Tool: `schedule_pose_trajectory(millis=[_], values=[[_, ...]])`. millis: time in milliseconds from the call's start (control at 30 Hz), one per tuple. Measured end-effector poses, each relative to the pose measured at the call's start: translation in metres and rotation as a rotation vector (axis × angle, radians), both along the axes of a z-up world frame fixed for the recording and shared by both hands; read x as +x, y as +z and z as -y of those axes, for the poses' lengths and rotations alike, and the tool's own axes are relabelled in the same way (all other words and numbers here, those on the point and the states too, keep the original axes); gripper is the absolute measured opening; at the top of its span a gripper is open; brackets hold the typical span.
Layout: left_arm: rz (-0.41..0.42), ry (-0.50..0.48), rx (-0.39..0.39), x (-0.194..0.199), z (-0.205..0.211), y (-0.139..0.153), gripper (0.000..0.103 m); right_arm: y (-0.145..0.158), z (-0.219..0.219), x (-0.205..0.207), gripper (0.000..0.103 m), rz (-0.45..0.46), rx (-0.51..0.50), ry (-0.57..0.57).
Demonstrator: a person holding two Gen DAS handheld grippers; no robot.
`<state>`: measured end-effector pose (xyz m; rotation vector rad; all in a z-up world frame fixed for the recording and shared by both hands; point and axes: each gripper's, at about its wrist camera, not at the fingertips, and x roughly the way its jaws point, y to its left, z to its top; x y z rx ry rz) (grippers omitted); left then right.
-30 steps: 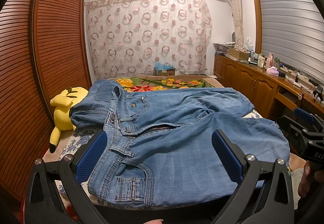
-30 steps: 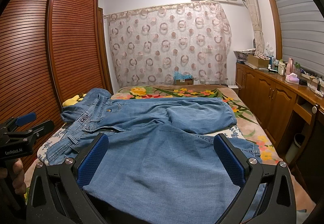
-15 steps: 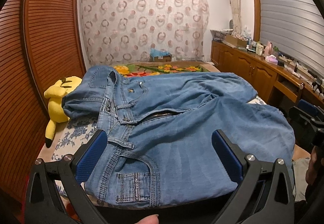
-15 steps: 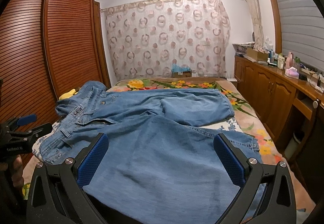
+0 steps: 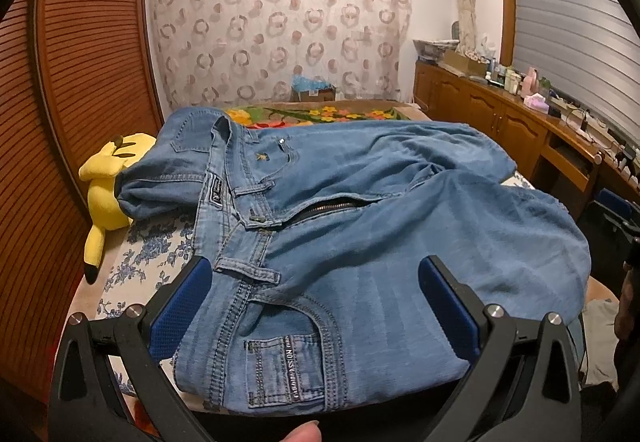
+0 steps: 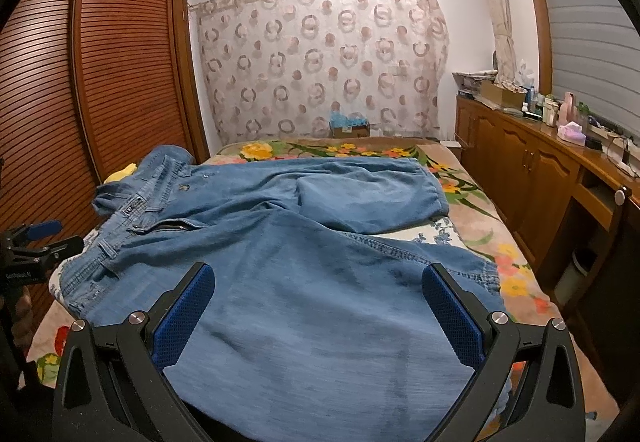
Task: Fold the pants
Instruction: 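Lower the left tool to the jeans waistband by the fly and grasp it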
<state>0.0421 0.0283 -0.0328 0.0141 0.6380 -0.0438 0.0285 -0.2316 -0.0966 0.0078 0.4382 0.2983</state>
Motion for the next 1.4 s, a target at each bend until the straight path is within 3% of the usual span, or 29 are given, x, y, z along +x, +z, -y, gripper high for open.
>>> schedule_pose_trajectory(millis=[333,500,700,900,967,1233,1333,1400], values=[[-0.051,-0.032,-0.034,0.009,-0.027,-0.015,0.103,-0.003,0.01,0.0,0.099,-0.04,-0.029,-0.025],[-0.072,-0.034,-0.056,0.018,-0.046,-0.022,0.096,0.001,0.017,0.006,0.098,-0.06,-0.039,-0.06],[-0.082,-0.019,-0.092,0.03,-0.069,-0.028,0.083,0.003,0.011,0.013,0.097,-0.091,-0.042,-0.092],[-0.107,-0.049,-0.148,0.049,-0.078,-0.035,0.06,0.003,0.003,0.019,0.096,-0.12,-0.039,-0.099],[-0.124,-0.045,-0.141,0.055,-0.077,-0.04,0.053,0.003,0.0,0.02,0.096,-0.13,-0.037,-0.095],[-0.212,0.003,-0.079,0.064,-0.081,-0.066,0.051,0.007,0.012,0.03,0.095,-0.161,-0.053,-0.09],[-0.213,-0.007,-0.083,0.062,-0.082,-0.07,0.037,0.009,0.02,0.032,0.095,-0.169,-0.053,-0.101],[-0.215,-0.011,-0.07,0.06,-0.081,-0.07,0.034,0.012,0.024,0.032,0.095,-0.174,-0.051,-0.111]])
